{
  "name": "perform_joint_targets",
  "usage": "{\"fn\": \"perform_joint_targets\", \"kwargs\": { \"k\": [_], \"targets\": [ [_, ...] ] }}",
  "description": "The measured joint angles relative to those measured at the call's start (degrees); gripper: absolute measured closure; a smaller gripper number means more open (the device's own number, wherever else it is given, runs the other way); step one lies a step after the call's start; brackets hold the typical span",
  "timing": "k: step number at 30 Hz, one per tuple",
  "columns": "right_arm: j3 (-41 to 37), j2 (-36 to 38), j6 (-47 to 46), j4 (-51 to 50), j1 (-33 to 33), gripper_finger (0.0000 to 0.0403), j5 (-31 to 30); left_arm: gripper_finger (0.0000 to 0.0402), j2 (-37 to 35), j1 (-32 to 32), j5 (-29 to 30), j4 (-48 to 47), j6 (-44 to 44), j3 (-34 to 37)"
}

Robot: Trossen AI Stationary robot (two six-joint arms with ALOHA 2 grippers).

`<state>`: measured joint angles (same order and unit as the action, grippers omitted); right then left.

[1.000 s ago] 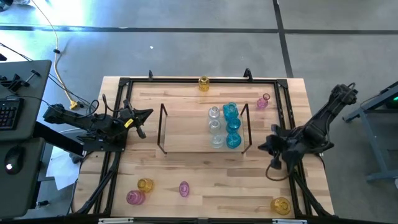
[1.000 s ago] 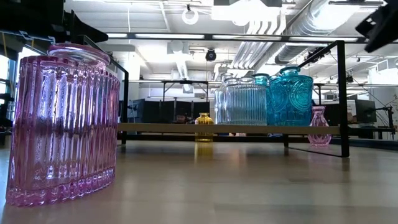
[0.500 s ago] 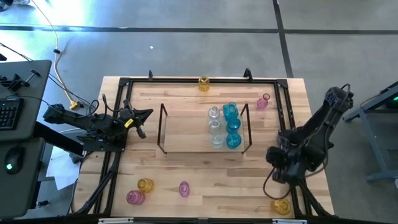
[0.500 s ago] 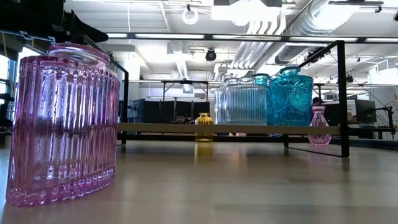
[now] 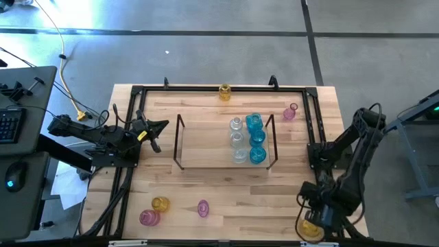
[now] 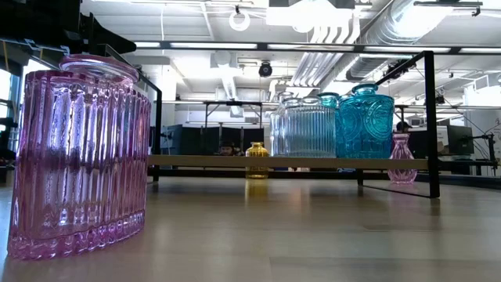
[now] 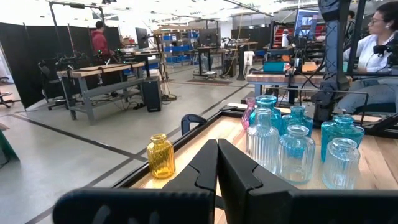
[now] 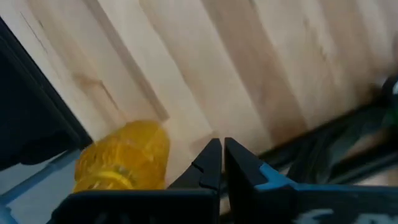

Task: Sort vases onto shelf
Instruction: Put the bottom right yellow vase on the shelf

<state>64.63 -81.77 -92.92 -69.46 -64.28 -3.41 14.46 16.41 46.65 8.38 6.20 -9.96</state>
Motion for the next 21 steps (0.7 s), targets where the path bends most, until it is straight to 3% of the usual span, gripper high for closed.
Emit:
{"fn": "perform_joint_targets", "kwargs": {
  "k": [5, 13, 21],
  "targets": [
    [1.52, -2.43, -7.9, 1.98, -2.97, 0.0382, 3.11, 0.0401, 0.0, 0.01, -0.01, 0.0, 0.0, 0.0],
    [2.18, -4.56, -18.16, 5.42, -7.5, 0.0287, 4.06, 0.0401, -0.01, 0.01, -0.02, 0.0, 0.0, 0.0],
    [2.18, -7.65, -17.04, 7.15, -7.77, 0.0245, 4.96, 0.0401, -0.01, 0.01, -0.02, 0.0, 0.0, 0.0]
  ]
}}
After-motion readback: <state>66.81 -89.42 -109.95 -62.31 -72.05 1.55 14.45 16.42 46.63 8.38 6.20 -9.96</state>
